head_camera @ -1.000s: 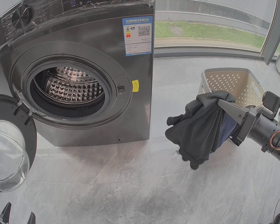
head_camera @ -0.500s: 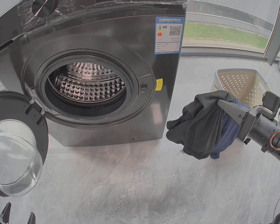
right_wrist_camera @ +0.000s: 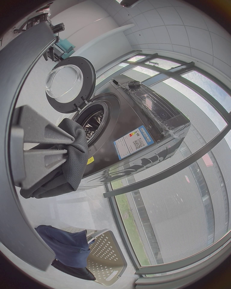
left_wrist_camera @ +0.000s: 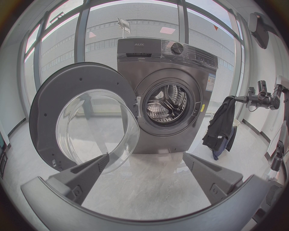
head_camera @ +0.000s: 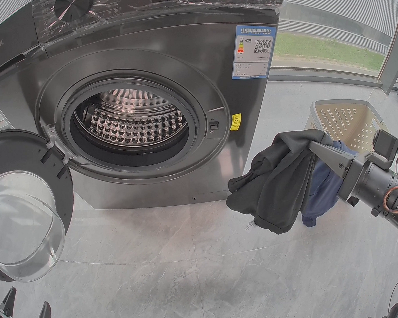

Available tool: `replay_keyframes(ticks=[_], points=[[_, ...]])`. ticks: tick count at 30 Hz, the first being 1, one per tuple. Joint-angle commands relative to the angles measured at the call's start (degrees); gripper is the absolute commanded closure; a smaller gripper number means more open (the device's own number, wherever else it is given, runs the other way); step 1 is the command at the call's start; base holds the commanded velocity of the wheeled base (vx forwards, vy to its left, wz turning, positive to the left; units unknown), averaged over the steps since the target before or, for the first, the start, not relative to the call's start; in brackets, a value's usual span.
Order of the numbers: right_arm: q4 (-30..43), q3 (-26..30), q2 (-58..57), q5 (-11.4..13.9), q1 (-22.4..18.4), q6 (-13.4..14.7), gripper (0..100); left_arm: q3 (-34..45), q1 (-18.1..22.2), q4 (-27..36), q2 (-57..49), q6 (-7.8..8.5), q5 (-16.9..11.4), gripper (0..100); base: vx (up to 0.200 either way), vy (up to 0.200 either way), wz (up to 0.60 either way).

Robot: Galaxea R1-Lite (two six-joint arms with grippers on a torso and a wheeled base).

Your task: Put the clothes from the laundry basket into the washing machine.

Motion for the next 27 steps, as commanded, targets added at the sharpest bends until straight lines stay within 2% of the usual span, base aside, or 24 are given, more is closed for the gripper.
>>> replay_keyframes(ticks=[1, 11, 16, 25, 27], points=[[0.0, 0.0, 0.0, 0.0, 0.0, 0.0, 100, 0.9, 0.0, 0.0, -0.7, 0.00, 0.0, 0, 0.000, 0.200, 0.00], [-0.1, -0.1, 0.0, 0.0, 0.0, 0.0, 100, 0.9, 0.0, 0.0, -0.7, 0.09, 0.0, 0, 0.000, 0.200, 0.00], [-0.1, -0.1, 0.0, 0.0, -0.1, 0.0, 100, 0.9, 0.0, 0.0, -0.7, 0.09, 0.0, 0, 0.000, 0.000, 0.00], [0.0, 0.2, -0.2, -0.1, -0.1, 0.0, 100, 0.9, 0.0, 0.0, -0.7, 0.09, 0.0, 0, -0.200, 0.000, 0.00], [0.0, 0.2, -0.2, -0.4, -0.1, -0.2, 100, 0.9, 0.0, 0.0, -0.7, 0.00, 0.0, 0, 0.000, 0.000, 0.00]])
